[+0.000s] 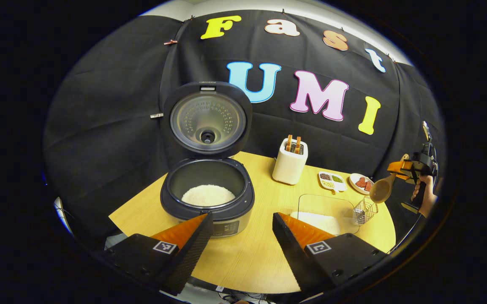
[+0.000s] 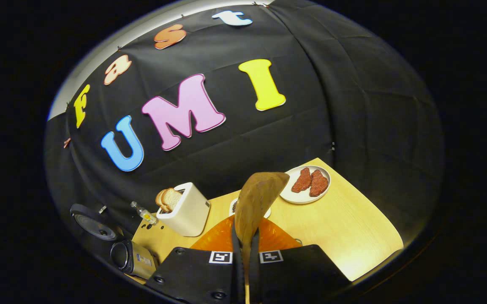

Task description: Close the left gripper, press the button to open the rice cooker; take a wooden spoon from the chopstick holder with the right hand, scoop a spoonful of rice and pour it into the rice cooker, then put the wooden spoon back into the chopstick holder.

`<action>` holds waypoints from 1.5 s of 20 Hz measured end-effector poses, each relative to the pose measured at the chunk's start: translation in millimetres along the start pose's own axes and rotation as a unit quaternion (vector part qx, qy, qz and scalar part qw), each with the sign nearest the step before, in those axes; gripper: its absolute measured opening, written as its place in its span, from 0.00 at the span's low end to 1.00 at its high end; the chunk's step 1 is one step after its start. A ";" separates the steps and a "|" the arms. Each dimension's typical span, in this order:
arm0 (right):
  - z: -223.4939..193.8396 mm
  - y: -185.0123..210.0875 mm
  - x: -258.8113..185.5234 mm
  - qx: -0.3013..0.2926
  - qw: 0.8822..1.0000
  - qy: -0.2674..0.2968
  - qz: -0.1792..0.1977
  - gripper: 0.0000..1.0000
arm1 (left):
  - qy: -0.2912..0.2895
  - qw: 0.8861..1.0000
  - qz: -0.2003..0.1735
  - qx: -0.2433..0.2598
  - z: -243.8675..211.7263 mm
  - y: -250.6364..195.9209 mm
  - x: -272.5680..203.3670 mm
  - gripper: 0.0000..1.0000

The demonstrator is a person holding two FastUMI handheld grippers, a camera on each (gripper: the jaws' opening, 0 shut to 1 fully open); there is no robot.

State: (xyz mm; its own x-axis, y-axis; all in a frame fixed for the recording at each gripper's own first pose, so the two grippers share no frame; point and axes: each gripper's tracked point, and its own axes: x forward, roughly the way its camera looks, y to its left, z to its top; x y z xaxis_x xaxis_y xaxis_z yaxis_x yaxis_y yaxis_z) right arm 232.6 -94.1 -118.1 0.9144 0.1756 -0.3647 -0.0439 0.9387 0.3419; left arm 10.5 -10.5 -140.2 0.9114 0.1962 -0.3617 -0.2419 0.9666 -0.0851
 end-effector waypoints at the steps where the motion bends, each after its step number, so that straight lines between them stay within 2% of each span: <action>1: -1.2 13.6 -7.3 -0.005 1.000 -0.002 0.012 0.08 | 0.003 1.000 -0.003 -0.003 -3.0 4.5 -1.3 0.96; 7: -29.8 64.0 -24.5 -0.033 0.999 0.004 0.043 0.08 | 0.007 1.000 -0.015 -0.018 -10.4 25.5 -4.7 0.95; 15: -111.9 72.4 -5.3 -0.081 0.996 0.030 0.026 0.08 | 0.029 0.999 -0.035 -0.006 -35.2 39.7 4.0 0.96; 21: -140.0 66.8 16.3 -0.126 0.992 0.009 -0.004 0.09 | 0.049 0.997 -0.053 0.017 -58.2 44.3 11.8 0.95; 23: -151.5 66.0 20.0 -0.144 0.989 0.008 -0.014 0.09 | 0.052 0.997 -0.057 0.010 -63.0 45.1 15.7 0.96; 26: -185.4 76.9 22.1 -0.175 0.984 0.031 -0.008 0.09 | 0.063 0.996 -0.059 -0.015 -70.2 50.0 23.2 0.96; 30: -205.9 96.6 17.3 -0.170 0.985 0.038 0.007 0.09 | 0.062 0.995 -0.050 -0.061 -65.7 62.9 27.0 0.95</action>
State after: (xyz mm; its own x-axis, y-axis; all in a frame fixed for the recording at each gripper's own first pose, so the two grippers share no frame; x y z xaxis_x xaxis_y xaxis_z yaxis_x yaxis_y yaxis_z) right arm 161.4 60.7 -269.7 0.8808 0.1995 -0.4294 -0.2006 0.9787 0.0431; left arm -2.0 44.7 -216.4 0.8872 0.0702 -0.4559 -0.1967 0.9516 -0.2363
